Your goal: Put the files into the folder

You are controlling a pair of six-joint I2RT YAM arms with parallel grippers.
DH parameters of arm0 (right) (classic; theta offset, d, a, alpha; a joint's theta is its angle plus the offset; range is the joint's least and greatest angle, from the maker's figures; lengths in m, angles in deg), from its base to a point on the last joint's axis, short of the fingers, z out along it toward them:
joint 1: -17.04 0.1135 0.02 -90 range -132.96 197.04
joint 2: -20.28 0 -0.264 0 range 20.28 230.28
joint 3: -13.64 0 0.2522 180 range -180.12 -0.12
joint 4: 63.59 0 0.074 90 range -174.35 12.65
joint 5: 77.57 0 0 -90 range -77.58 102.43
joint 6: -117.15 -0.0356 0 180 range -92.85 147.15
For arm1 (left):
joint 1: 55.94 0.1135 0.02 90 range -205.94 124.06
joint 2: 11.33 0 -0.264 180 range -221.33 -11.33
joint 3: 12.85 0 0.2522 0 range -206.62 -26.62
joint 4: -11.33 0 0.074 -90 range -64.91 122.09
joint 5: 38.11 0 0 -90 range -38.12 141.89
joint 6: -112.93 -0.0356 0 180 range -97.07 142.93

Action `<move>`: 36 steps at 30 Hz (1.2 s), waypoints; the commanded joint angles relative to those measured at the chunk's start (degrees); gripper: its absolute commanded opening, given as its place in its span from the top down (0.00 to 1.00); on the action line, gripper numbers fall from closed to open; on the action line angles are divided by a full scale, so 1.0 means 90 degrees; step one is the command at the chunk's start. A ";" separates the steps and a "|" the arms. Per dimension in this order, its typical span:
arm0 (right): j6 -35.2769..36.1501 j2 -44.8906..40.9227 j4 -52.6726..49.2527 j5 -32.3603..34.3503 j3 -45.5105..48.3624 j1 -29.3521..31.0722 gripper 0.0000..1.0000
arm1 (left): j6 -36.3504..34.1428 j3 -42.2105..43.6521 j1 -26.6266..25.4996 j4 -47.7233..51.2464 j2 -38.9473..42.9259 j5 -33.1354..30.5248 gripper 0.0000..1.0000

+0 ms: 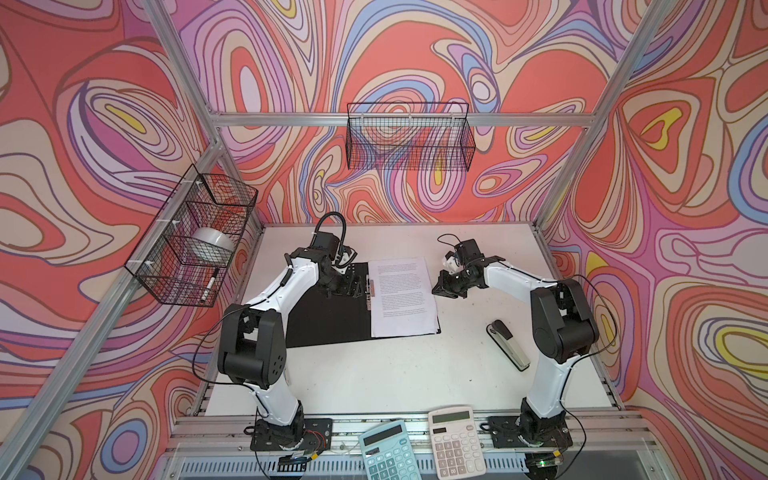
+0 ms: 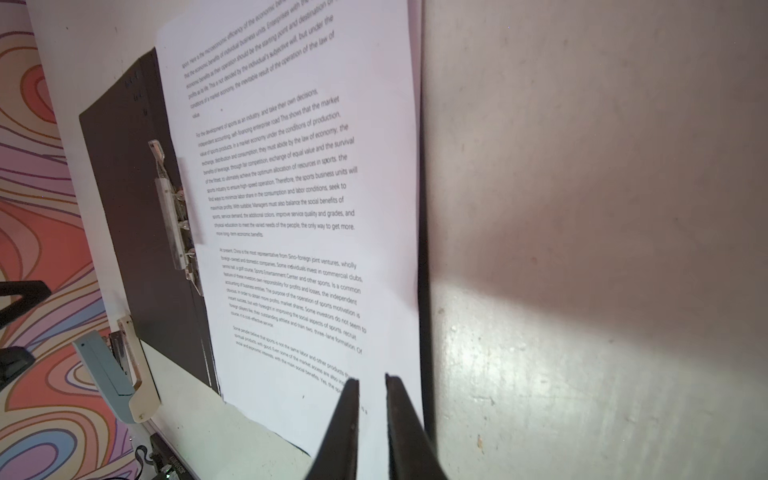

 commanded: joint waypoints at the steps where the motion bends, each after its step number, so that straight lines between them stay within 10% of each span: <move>1: -0.0075 0.0158 0.0232 0.0030 0.0091 -0.0035 0.85 | 0.0233 0.0037 0.0033 -0.0239 -0.0317 0.0263 0.23; 36: 0.0105 0.0892 0.0583 -0.0321 0.0138 -0.0115 0.96 | 0.0621 -0.0432 -0.0181 -0.0747 -0.1486 0.0806 0.26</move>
